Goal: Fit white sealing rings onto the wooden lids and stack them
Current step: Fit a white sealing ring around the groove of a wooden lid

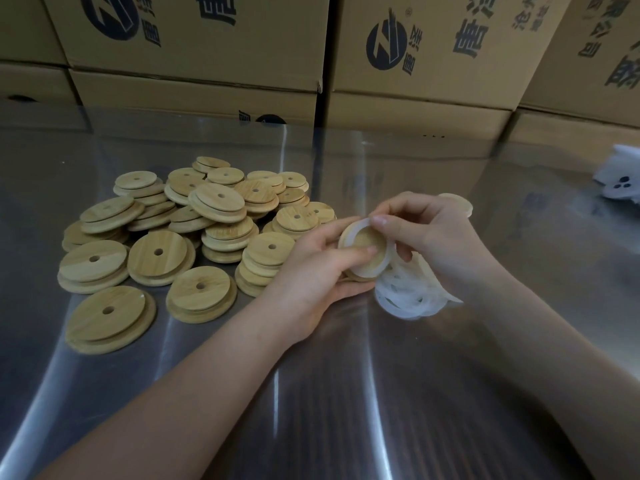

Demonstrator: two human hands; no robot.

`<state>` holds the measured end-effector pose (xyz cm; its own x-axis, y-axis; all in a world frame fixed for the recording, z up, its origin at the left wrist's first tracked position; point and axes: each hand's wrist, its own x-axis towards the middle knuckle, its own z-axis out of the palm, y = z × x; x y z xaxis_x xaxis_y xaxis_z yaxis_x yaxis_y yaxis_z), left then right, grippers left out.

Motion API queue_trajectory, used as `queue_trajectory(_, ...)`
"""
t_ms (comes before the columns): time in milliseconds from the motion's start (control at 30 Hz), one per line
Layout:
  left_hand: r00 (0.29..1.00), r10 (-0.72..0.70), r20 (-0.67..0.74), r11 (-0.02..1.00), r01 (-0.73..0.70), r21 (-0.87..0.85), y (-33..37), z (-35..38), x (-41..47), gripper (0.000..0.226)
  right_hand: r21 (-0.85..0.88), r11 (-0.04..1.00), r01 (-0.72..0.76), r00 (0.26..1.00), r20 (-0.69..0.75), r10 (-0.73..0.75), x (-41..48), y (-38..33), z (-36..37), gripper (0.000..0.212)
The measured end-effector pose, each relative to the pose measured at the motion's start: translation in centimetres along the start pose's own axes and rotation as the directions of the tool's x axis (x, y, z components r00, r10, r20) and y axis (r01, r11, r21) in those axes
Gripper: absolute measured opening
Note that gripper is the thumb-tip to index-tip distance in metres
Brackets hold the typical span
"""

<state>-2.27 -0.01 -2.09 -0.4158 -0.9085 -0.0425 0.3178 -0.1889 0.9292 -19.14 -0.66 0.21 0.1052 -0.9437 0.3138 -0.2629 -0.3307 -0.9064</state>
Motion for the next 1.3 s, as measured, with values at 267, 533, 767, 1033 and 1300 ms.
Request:
queue_trajectory(267,0.995,0.076,-0.069,0.986,-0.065,0.152,-0.17,-0.01,0.03,0.039,-0.041,0.998,0.039,0.999,-0.008,-0.039,0.05,0.18,0.11,0.006)
queue_trajectory(533,0.988,0.149,-0.029,0.966,-0.14,0.215,-0.29,0.12,0.01,0.04,-0.058,0.994,0.093,0.996,0.002,-0.093,0.21,0.46,-0.25,0.013)
queue_trajectory(767,0.921,0.386,-0.048,0.834,-0.326,0.445,-0.4,0.01,-0.24,0.032,-0.051,0.989,0.142,0.99,0.015,-0.141,0.26,0.42,-0.48,0.017)
queue_trajectory(1033,0.846,0.533,-0.011,0.701,-0.434,0.565,-0.6,-0.11,-0.19,0.019,-0.091,0.976,0.196,0.981,0.022,-0.195,0.18,-0.02,-0.56,0.021)
queue_trajectory(1300,0.805,0.593,-0.001,0.653,-0.481,0.585,-0.58,-0.21,-0.12,0.018,-0.162,0.959,0.232,0.972,0.012,-0.233,0.09,-0.16,-0.65,0.021)
